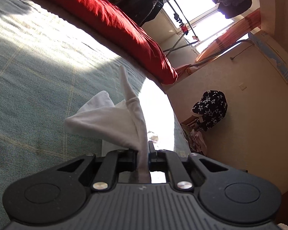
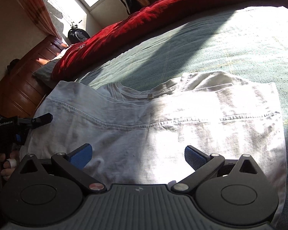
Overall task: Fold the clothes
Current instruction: 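Lift the pinched edge with the left gripper and fold it over the shirt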
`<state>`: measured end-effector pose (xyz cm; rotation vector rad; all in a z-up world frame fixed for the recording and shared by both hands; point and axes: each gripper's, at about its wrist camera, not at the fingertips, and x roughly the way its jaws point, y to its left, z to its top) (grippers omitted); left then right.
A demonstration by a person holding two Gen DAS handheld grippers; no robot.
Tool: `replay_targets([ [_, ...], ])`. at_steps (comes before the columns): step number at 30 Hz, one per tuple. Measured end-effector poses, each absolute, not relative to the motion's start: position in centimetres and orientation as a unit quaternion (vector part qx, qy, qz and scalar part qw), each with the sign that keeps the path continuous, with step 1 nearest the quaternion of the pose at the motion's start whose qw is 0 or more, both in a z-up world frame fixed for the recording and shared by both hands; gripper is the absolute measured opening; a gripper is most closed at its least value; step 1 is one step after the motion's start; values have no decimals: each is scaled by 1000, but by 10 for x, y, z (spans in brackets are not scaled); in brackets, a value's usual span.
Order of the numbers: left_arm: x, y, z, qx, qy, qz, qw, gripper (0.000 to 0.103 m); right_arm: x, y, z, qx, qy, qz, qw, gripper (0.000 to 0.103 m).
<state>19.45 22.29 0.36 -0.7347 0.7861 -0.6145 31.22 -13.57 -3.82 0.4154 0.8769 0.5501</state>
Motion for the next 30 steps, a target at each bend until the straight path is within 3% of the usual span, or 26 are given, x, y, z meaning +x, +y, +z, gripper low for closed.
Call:
replay_targets([
  [15,213,106,35,-324,373,-326,806,8,273,-213,-34,230,391,250,855,103],
  [30,240,-2,17,-290,428,-351,781,8,253,-294,-38,291,363,196,863,103],
])
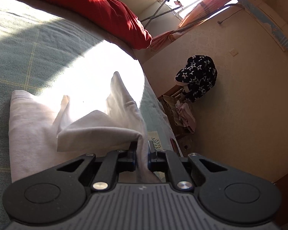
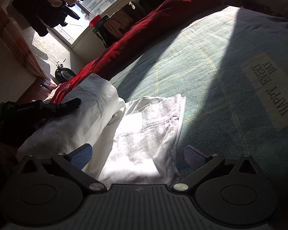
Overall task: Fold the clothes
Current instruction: 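Lift the pinched edge with the left gripper and fold it over the shirt, then open the left gripper and release the folded edge onto the shirt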
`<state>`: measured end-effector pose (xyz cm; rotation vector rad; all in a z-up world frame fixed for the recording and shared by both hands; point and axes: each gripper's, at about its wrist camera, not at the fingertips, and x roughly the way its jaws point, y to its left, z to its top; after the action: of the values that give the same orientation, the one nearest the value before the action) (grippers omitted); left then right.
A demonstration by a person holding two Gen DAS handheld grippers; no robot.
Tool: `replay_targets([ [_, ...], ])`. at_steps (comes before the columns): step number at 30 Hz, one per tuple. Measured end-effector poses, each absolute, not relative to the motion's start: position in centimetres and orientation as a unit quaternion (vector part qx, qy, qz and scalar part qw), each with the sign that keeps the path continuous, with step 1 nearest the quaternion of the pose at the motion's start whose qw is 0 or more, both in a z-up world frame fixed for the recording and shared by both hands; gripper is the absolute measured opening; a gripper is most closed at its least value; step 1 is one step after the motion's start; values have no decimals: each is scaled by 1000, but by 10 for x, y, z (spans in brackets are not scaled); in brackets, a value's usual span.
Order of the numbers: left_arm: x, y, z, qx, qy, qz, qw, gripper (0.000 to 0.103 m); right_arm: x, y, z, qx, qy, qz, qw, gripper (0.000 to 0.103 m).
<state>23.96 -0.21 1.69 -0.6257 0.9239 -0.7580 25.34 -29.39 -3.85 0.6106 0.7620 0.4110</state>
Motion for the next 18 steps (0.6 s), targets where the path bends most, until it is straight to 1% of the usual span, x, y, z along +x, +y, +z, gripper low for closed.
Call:
replay_targets([
  [15,251,-66,-33,-231,494,-326,772,9,249,-328,-53,316,361,161,862,103],
  [18,251,-74,-37,-216,500,-326,773,13,250,-330,-54,317,362,157,862,103],
])
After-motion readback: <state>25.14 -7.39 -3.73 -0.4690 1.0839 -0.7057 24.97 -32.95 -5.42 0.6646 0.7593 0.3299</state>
